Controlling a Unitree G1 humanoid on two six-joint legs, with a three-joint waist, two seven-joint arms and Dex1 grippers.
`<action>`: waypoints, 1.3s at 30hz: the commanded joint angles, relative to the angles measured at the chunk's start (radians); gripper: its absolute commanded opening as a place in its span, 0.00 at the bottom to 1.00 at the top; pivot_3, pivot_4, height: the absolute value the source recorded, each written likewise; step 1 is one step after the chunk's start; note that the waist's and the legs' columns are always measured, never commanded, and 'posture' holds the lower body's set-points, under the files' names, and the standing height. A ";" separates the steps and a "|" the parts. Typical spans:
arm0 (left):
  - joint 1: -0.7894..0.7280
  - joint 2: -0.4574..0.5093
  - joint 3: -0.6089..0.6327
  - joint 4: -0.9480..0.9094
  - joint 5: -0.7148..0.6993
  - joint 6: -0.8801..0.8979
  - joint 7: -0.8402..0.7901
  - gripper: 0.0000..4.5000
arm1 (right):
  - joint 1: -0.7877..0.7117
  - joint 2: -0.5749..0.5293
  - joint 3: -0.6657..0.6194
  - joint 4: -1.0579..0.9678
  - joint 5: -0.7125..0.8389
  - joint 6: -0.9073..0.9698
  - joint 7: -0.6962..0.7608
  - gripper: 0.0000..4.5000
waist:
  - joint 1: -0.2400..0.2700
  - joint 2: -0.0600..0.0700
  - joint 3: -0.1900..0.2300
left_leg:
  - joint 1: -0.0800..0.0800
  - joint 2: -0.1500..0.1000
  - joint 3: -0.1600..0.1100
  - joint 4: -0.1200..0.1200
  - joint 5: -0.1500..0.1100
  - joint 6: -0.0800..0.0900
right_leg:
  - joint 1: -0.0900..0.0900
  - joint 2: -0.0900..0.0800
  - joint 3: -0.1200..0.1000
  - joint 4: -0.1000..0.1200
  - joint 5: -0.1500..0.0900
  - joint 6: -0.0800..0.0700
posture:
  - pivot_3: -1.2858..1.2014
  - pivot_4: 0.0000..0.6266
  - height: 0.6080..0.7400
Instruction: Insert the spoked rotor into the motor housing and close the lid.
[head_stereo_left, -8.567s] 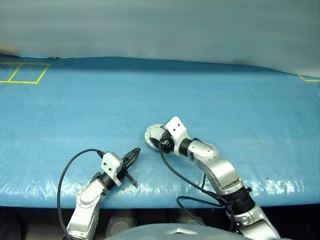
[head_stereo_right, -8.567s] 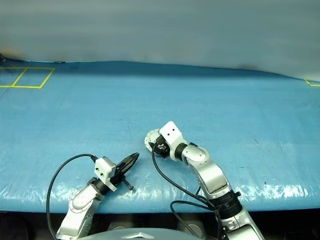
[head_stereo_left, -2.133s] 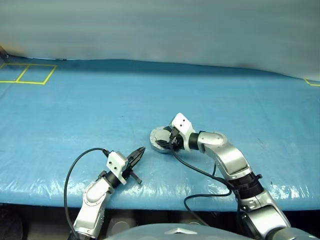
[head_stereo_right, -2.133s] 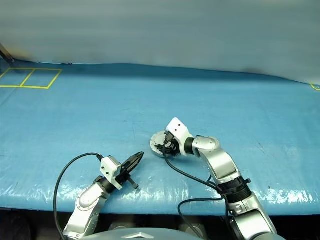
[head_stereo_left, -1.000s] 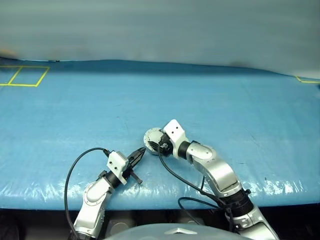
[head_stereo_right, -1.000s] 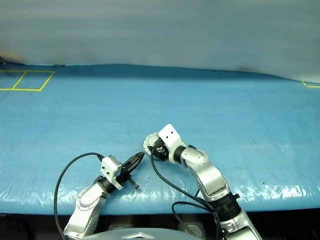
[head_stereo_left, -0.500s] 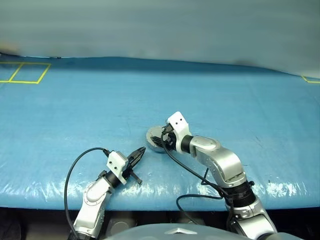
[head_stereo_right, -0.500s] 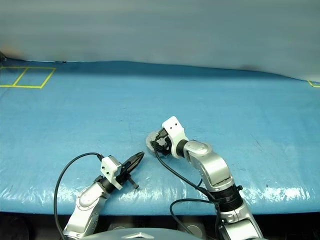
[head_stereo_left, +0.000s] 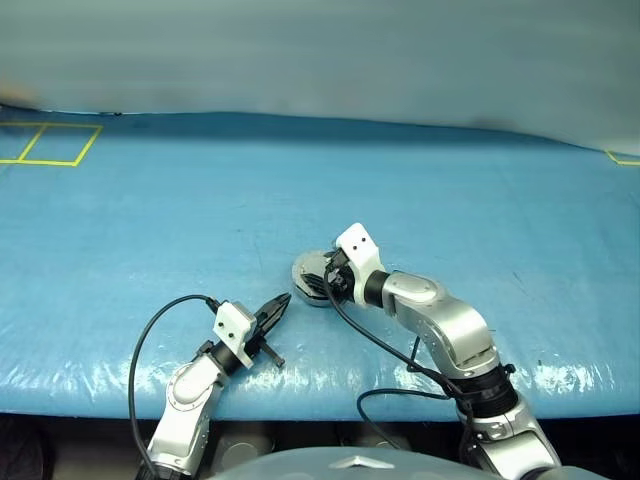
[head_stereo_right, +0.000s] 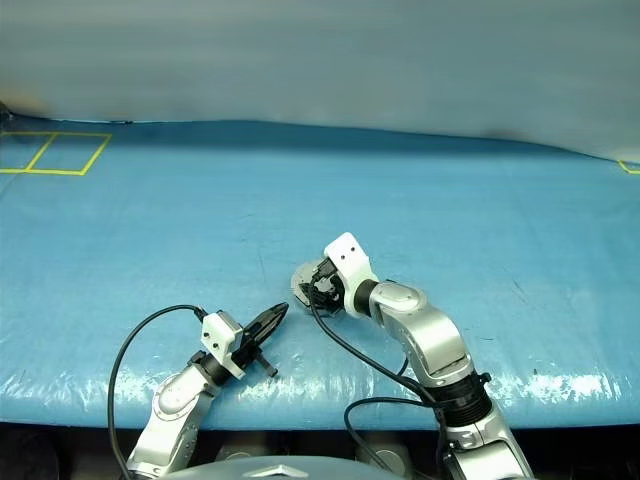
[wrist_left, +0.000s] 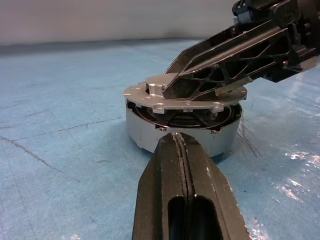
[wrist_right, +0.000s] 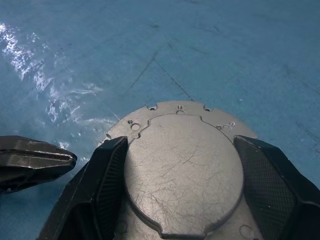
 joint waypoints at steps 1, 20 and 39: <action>-0.008 -0.007 0.001 -0.011 -0.015 -0.012 -0.003 0.00 | 0.000 -0.001 -0.010 -0.023 0.008 -0.043 0.012 0.68 | 0.000 0.000 0.000 | 0.000 0.000 0.000 0.000 0.000 0.000 | 0.000 0.002 0.000 0.000 0.002 0.003 | 0.52 0.24 1.00; -0.012 -0.006 0.004 -0.010 -0.012 -0.017 0.000 0.00 | 0.031 -0.019 0.013 0.203 -0.048 -0.323 0.082 0.68 | 0.000 -0.001 0.001 | 0.001 0.001 0.000 0.007 0.000 0.000 | 0.003 0.003 0.001 0.002 0.002 0.003 | 0.52 0.24 1.00; -0.017 -0.007 0.002 -0.008 -0.012 -0.022 -0.004 0.00 | -0.012 -0.067 0.044 0.207 -0.077 -0.312 0.178 0.68 | 0.002 -0.001 0.001 | 0.001 0.001 0.001 0.008 0.000 0.000 | 0.003 0.002 0.002 0.002 0.002 0.002 | 0.52 0.24 1.00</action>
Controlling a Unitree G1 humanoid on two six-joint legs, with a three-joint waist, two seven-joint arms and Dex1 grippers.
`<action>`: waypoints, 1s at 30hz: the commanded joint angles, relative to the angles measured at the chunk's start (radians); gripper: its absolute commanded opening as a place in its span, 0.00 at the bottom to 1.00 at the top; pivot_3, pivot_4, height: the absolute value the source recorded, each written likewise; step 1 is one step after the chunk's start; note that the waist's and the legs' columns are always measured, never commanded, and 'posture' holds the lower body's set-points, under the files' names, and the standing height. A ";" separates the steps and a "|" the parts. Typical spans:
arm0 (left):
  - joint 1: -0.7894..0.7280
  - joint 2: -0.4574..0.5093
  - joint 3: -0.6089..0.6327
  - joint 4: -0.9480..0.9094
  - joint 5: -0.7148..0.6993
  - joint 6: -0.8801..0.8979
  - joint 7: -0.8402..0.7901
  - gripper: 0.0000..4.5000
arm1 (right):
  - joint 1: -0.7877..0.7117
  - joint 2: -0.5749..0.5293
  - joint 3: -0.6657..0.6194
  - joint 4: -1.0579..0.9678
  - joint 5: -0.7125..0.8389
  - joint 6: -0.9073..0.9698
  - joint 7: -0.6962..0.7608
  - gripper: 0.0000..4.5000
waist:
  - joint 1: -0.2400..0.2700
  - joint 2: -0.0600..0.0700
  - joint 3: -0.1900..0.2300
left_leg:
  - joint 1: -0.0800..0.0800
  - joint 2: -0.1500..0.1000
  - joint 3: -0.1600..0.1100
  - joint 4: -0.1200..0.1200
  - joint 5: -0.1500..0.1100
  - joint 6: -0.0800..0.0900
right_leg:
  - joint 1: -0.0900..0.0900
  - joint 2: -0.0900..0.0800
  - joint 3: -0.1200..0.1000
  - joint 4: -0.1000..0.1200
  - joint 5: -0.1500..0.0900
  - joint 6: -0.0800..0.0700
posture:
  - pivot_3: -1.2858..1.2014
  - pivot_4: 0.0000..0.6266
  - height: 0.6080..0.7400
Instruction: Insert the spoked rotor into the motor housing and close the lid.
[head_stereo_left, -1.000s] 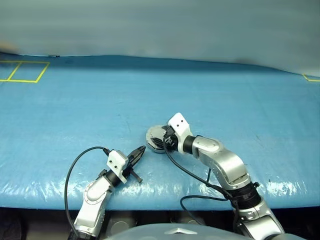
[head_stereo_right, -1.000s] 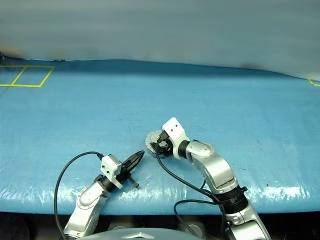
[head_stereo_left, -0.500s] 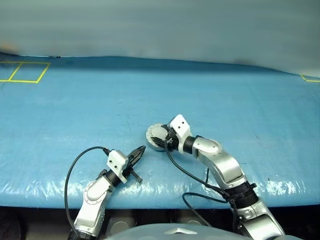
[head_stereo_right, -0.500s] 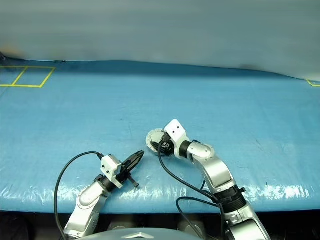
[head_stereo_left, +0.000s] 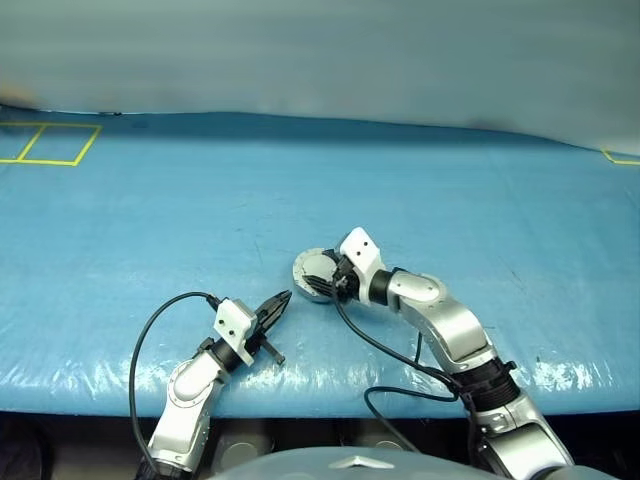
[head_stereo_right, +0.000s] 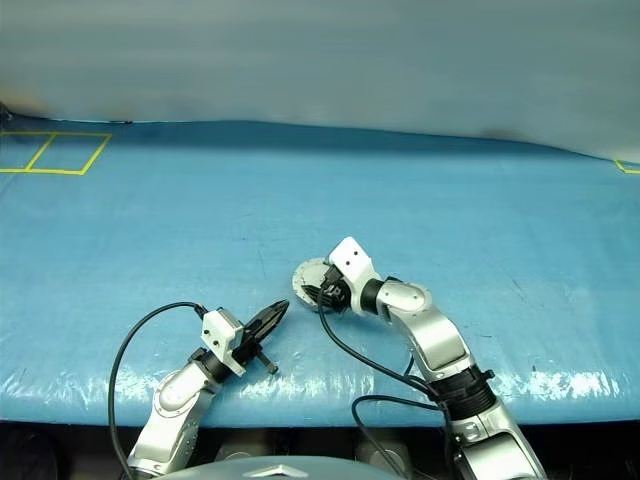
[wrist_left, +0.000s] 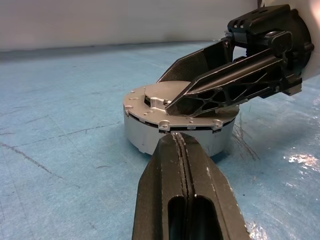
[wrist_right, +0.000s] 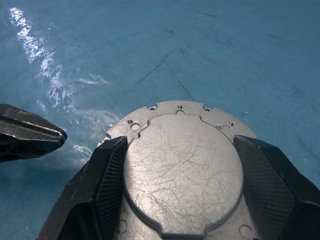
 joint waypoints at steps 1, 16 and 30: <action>-0.004 -0.007 0.002 -0.009 -0.013 -0.021 -0.003 0.00 | -0.004 -0.015 0.023 0.015 -0.014 -0.004 0.028 0.68 | 0.000 0.000 0.000 | 0.000 0.000 0.000 0.000 0.000 0.000 | 0.000 0.000 0.000 0.000 0.000 0.000 | 0.52 0.24 1.00; 0.006 -0.006 0.002 -0.015 -0.012 -0.020 0.000 0.00 | -0.042 -0.004 -0.029 -0.026 0.070 0.102 0.080 0.68 | 0.001 0.000 0.000 | 0.000 0.000 0.000 0.000 0.000 0.000 | 0.000 0.001 0.000 0.000 0.001 0.001 | 0.52 0.24 1.00; 0.007 -0.006 0.004 -0.015 -0.013 -0.017 0.002 0.00 | -0.073 -0.033 0.013 0.007 0.012 -0.015 0.090 0.68 | 0.003 0.000 0.000 | -0.001 -0.001 0.000 0.000 0.000 0.001 | -0.001 0.003 0.000 0.000 0.001 0.002 | 0.52 0.24 1.00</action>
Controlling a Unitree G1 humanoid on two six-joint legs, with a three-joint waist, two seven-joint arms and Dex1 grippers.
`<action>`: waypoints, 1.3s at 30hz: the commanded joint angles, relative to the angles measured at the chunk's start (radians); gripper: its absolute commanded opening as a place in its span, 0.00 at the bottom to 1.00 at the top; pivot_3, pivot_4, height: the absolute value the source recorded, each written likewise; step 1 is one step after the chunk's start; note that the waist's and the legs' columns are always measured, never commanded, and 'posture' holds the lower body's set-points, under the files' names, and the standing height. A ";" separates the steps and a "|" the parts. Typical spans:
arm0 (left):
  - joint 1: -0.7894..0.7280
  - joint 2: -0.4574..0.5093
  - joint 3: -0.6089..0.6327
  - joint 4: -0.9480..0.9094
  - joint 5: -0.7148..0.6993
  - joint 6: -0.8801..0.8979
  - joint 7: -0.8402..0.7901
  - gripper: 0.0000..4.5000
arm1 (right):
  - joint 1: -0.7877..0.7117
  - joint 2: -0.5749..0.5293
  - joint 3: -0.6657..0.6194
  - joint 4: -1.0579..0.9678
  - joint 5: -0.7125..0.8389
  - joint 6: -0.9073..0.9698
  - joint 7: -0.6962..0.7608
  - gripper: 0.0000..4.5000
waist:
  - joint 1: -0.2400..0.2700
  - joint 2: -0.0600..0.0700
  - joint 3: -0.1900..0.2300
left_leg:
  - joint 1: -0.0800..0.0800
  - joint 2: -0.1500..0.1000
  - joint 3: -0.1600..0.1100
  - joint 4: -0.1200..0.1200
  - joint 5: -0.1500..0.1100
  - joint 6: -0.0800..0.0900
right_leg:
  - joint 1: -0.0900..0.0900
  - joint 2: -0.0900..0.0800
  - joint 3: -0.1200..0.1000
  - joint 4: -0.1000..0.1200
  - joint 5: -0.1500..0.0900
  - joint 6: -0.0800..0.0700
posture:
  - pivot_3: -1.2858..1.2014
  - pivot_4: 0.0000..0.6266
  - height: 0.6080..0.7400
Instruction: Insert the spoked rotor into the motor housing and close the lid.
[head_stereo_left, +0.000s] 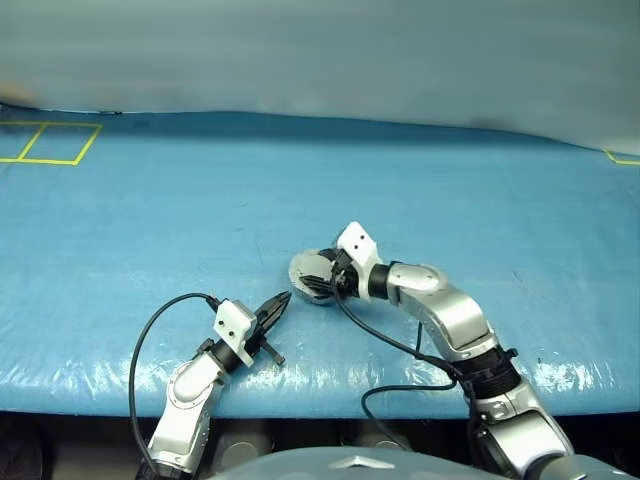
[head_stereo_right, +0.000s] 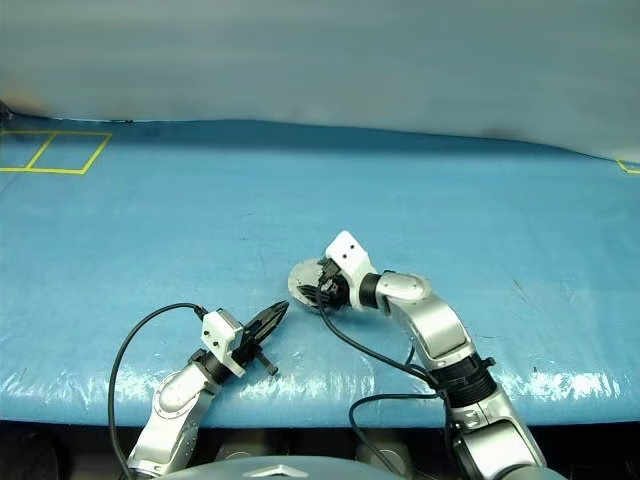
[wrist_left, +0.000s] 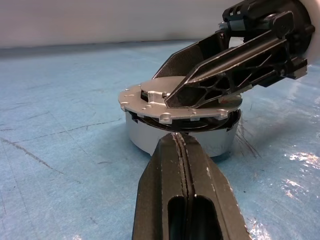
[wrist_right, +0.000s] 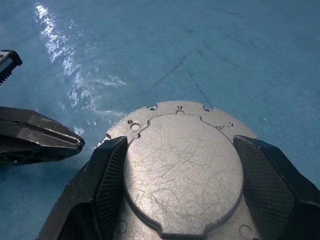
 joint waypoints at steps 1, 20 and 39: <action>0.001 -0.006 0.004 -0.016 -0.013 -0.017 0.000 0.00 | -0.016 -0.018 0.009 0.004 -0.025 -0.091 0.028 0.68 | 0.000 0.000 0.000 | 0.000 0.000 0.000 0.000 0.000 0.000 | 0.000 0.000 0.000 0.000 0.000 0.000 | 0.52 0.24 1.00; 0.010 -0.009 0.005 -0.016 -0.014 -0.019 0.003 0.00 | -0.010 0.152 -0.065 0.022 0.046 0.040 -0.072 0.68 | -0.003 0.000 0.000 | 0.000 0.001 0.001 0.000 0.000 0.000 | 0.000 -0.001 0.001 0.001 0.002 0.003 | 0.52 0.24 1.00; 0.001 -0.007 0.006 -0.008 -0.016 -0.022 -0.005 0.00 | -0.006 0.141 -0.062 -0.020 -0.029 0.123 -0.263 0.68 | 0.002 0.000 0.000 | 0.000 -0.001 0.001 0.001 0.000 0.000 | 0.000 -0.001 0.001 0.001 0.003 0.004 | 0.52 0.24 1.00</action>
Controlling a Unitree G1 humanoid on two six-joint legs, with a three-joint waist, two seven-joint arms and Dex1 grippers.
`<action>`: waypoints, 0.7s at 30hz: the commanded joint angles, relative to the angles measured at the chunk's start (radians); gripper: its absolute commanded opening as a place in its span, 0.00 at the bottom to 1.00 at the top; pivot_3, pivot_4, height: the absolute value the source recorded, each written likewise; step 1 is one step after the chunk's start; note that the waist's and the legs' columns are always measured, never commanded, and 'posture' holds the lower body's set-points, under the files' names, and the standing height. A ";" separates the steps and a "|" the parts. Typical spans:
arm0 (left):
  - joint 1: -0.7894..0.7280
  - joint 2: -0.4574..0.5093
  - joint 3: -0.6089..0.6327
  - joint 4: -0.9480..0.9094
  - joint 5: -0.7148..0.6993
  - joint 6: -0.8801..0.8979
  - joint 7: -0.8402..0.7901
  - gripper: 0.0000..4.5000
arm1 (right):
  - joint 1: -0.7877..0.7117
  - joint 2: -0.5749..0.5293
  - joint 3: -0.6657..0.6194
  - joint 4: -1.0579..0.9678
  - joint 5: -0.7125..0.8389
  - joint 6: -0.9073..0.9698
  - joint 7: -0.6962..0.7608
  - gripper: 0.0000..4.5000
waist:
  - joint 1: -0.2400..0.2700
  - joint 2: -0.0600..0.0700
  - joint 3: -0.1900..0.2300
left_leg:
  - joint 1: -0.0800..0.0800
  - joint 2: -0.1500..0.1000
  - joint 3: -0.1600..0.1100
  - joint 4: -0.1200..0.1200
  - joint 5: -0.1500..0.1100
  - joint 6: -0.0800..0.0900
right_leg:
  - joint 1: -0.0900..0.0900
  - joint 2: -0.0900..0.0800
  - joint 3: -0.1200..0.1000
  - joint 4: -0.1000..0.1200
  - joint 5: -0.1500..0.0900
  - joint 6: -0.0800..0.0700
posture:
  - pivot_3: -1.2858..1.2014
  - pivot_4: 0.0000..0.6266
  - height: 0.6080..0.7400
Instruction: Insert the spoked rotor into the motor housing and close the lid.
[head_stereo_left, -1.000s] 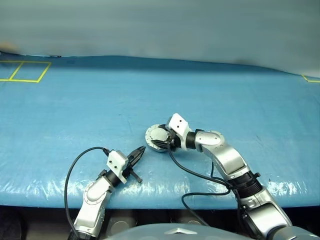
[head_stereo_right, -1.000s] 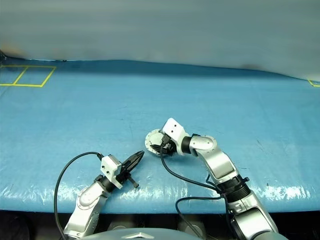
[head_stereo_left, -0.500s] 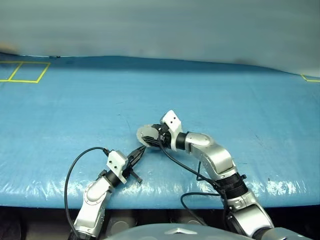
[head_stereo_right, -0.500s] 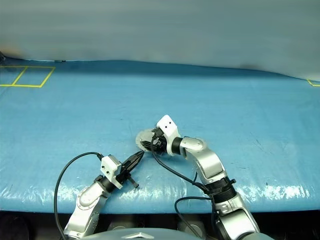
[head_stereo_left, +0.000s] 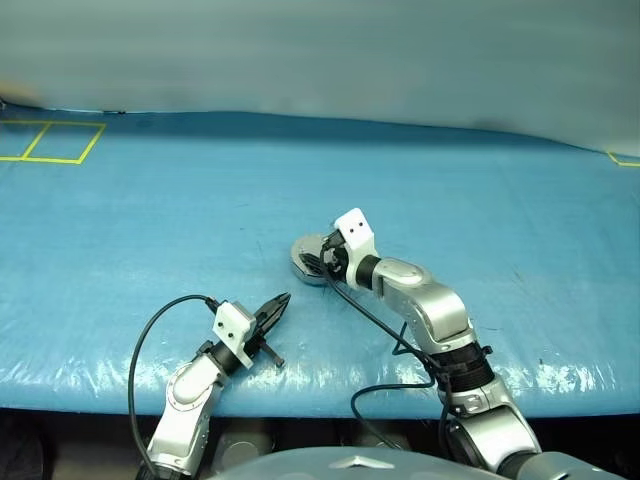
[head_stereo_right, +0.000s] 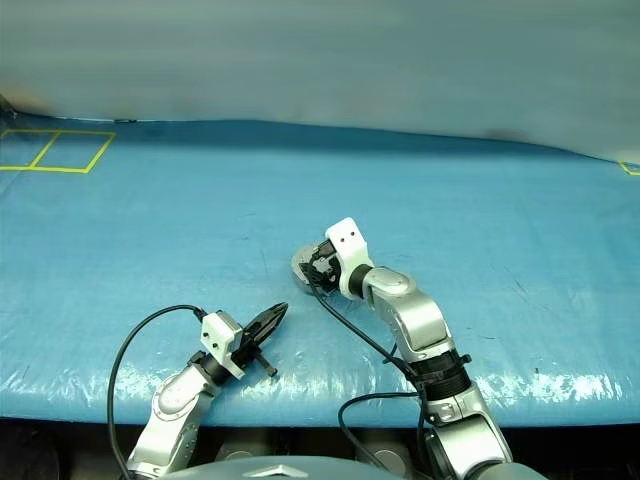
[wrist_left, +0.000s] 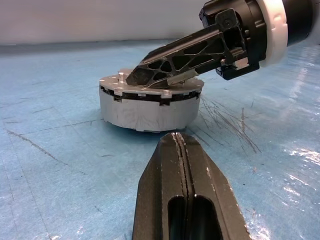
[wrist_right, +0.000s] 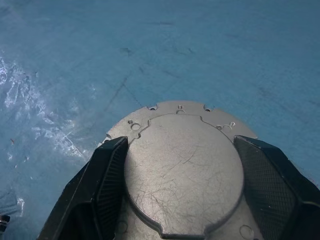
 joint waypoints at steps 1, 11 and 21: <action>-0.007 -0.007 0.004 -0.007 -0.016 -0.022 -0.005 0.00 | 0.021 -0.007 0.012 -0.035 -0.014 -0.018 -0.003 0.68 | 0.000 0.000 0.000 | 0.000 0.000 0.000 0.000 0.000 0.000 | 0.000 0.000 0.000 0.000 0.000 0.000 | 0.52 0.24 1.00; -0.009 -0.005 0.003 -0.007 -0.017 -0.022 -0.007 0.00 | 0.070 0.053 0.005 -0.029 -0.011 -0.042 -0.053 0.68 | -0.002 0.000 0.000 | 0.000 0.000 0.000 0.000 0.000 0.000 | 0.000 0.001 0.000 0.000 0.000 0.000 | 0.52 0.24 1.00; -0.008 -0.006 0.002 -0.012 -0.019 -0.019 -0.003 0.00 | 0.080 0.002 0.081 0.006 -0.099 -0.131 -0.040 0.68 | -0.002 0.000 0.000 | 0.001 0.000 0.000 0.000 0.000 0.000 | 0.001 0.001 0.000 0.000 0.000 0.000 | 0.52 0.24 1.00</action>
